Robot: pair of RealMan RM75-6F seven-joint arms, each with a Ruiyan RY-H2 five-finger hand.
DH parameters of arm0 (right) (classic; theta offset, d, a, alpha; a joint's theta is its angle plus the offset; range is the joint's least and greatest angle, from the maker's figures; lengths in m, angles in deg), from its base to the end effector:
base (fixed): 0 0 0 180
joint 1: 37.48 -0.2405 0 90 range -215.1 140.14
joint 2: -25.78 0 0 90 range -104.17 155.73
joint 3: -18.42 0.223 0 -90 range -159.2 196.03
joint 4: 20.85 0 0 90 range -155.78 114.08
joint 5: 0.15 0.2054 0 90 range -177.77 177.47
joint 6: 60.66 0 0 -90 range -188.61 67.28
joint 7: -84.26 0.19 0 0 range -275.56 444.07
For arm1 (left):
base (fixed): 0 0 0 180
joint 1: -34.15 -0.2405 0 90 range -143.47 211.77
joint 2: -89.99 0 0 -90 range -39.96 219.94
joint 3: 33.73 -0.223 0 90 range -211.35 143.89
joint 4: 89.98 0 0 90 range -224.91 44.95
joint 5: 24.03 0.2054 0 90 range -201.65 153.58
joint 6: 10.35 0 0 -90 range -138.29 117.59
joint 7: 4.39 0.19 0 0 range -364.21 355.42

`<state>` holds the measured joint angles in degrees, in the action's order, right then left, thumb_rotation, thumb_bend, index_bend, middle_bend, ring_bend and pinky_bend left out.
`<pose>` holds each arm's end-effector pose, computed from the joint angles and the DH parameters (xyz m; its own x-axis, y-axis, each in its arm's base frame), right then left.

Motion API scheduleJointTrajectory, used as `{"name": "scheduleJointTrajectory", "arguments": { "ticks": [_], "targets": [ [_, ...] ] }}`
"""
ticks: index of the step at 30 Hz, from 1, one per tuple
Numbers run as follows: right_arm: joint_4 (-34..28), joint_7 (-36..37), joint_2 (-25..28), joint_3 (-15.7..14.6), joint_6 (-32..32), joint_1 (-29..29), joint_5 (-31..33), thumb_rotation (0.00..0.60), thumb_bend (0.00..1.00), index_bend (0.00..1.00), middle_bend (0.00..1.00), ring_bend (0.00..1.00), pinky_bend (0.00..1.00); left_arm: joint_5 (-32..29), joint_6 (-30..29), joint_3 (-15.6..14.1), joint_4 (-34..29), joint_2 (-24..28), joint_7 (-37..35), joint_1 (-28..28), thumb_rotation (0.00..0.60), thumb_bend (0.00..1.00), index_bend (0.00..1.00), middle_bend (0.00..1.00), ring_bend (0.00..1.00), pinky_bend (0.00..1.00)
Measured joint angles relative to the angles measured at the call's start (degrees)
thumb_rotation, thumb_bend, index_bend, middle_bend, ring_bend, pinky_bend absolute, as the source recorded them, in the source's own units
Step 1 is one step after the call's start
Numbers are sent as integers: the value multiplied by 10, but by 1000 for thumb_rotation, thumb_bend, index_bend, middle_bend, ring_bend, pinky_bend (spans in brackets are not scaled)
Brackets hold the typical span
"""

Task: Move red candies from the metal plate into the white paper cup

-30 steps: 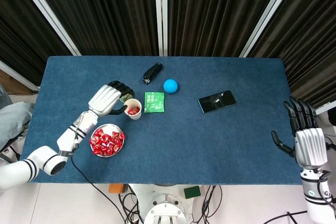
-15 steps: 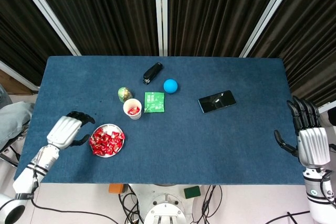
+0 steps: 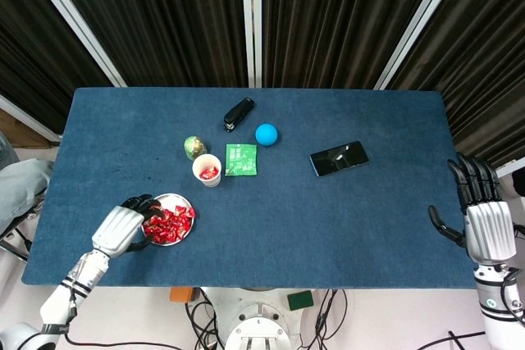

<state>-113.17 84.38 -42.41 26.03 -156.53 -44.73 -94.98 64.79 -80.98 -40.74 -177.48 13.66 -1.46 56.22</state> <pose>-0.2156 -0.2403 0.1674 0.2817 0.2701 0.9207 -0.9170 -0.2067 0.3412 -0.2232 0.2471 0.0171 0.4391 0.3015 0.8463 0.8738 -0.3625 -0.3242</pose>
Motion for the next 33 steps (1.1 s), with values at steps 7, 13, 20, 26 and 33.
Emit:
{"name": "scheduleJointTrajectory", "arguments": {
  "ticks": [7,13,20,26,33],
  "targets": [
    [0,-1,1,2,1,0,3,600,317,0,0,0,0,0,19,5,8,-22,24,-2,600,312,366,214,118,227],
    [5,-1,-6,1,6,-3,6,600,317,0,0,0,0,-8,30,10,24,-40,43,-2,600,313,396,215,118,209],
    [7,-3,-8,3,3,-3,6,600,317,0,0,0,0,-13,38,16,32,-47,49,-3,600,327,434,215,118,210],
    [7,-4,-9,2,4,-2,6,600,317,0,0,0,0,-11,41,19,37,-52,49,-3,600,361,483,226,118,211],
    [6,-5,-8,2,2,-1,6,600,316,0,0,0,0,-6,36,23,46,-59,44,-5,600,408,518,230,119,215]
  ]
}}
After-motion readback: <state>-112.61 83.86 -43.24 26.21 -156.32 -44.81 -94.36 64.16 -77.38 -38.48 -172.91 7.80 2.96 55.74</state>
